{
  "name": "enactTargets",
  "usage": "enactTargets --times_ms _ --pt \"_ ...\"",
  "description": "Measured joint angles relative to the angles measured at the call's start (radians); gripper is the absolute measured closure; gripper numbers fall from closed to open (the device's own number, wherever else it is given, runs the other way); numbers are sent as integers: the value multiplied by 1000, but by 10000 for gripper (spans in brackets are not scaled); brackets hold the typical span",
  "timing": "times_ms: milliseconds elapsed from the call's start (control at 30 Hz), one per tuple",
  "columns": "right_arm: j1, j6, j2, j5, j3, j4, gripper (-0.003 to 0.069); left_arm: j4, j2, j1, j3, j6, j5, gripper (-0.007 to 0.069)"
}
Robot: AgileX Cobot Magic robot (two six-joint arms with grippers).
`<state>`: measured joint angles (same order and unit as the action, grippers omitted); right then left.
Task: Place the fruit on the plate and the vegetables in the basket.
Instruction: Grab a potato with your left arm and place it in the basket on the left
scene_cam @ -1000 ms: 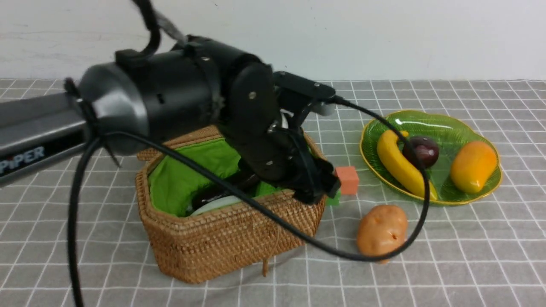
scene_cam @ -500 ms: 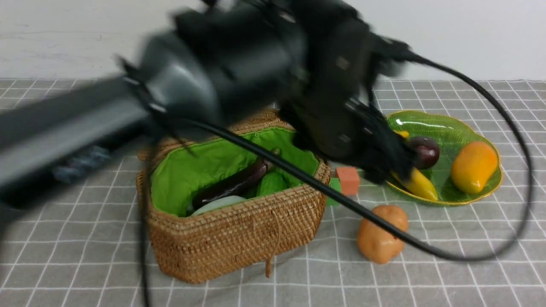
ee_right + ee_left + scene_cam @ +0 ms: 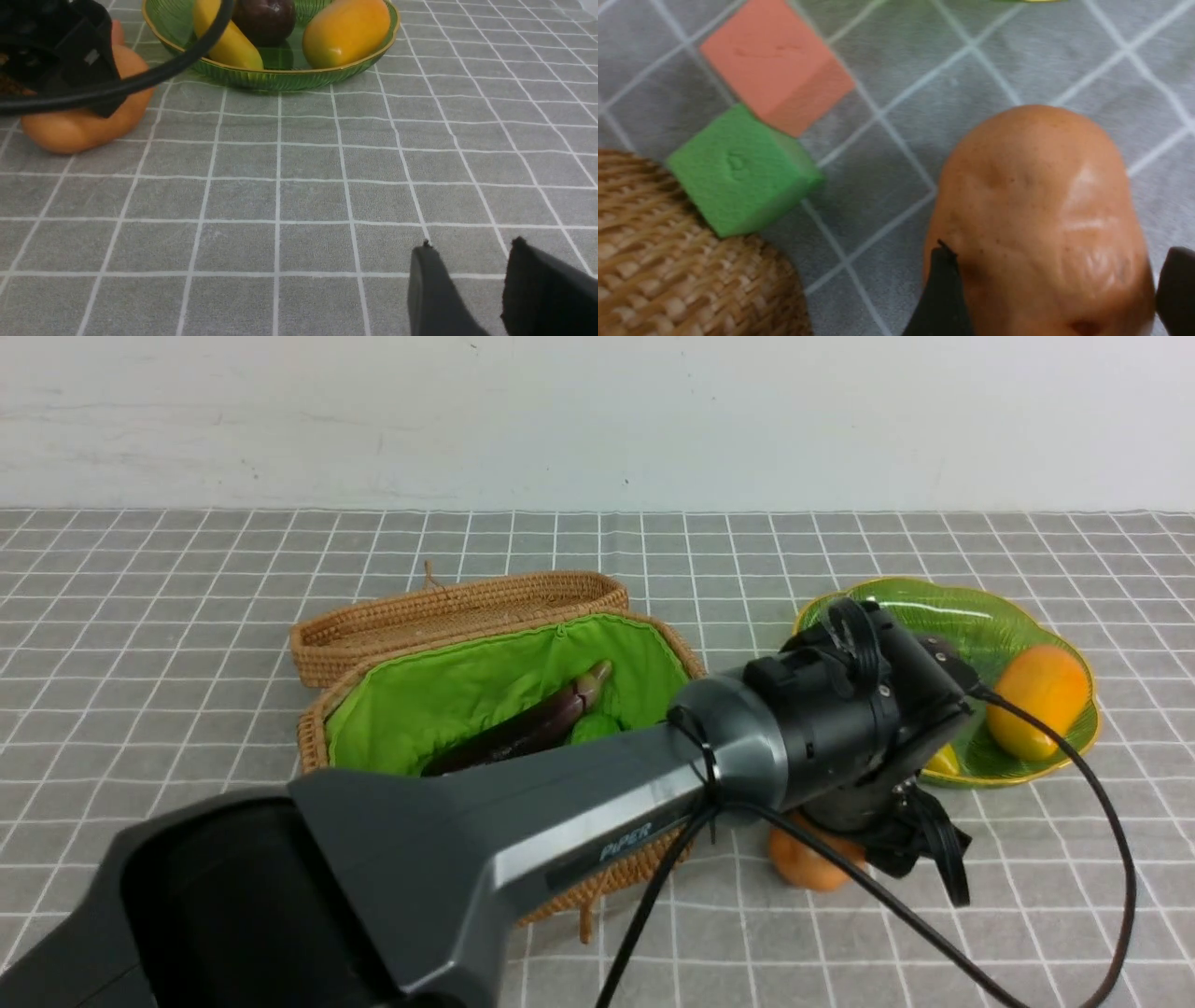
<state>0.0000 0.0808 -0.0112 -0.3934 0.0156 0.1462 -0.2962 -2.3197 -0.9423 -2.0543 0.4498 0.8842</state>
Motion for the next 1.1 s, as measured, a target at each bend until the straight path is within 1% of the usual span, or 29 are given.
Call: enactTargets --times_ms 100,200,233,300,367,500,667,1000,1100 --pt "0 0 0 0 0 0 419 -3 0 0 -1 7 0 75" --pt "0 0 0 0 0 0 419 -3 0 0 -1 6 2 108" --pt "0 0 0 0 0 0 419 -3 0 0 -1 6 3 108" --pt "0 0 0 0 0 0 419 -1 0 0 -4 -12 10 169" --pt "0 0 0 0 0 0 419 5 0 0 -5 -28 15 197" --pt "0 0 0 0 0 0 419 25 1 0 -8 -124 30 200" --pt "0 0 0 0 0 0 419 66 19 0 -8 -199 74 200" --pt "0 0 0 0 0 0 419 122 64 0 -8 -263 94 200" --pt "0 0 0 0 0 0 419 165 65 0 -8 -289 96 201"
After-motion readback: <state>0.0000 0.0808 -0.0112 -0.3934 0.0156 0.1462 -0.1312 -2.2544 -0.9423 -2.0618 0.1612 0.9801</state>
